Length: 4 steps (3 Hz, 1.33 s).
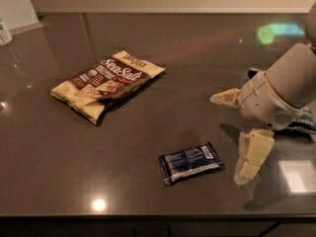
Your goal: Move rxbar blueberry near brown chip bag
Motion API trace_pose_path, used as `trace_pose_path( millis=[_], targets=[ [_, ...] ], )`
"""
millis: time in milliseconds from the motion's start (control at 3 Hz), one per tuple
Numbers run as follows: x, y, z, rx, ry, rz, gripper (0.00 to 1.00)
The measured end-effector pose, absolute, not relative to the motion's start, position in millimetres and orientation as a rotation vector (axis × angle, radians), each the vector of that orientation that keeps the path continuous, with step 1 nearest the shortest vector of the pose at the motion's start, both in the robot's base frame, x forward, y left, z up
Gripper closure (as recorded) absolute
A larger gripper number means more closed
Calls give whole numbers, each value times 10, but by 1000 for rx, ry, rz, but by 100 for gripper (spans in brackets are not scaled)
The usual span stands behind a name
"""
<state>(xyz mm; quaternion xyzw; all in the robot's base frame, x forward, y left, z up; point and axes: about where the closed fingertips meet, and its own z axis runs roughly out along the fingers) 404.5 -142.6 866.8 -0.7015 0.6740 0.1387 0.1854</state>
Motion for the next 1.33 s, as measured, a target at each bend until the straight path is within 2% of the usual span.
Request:
trace_pose_path(
  millis=[1000, 1333],
  targets=[
    [3986, -1074, 8282, -2001, 1786, 512, 0],
    [3961, -1005, 8225, -2018, 1773, 534, 16]
  ],
)
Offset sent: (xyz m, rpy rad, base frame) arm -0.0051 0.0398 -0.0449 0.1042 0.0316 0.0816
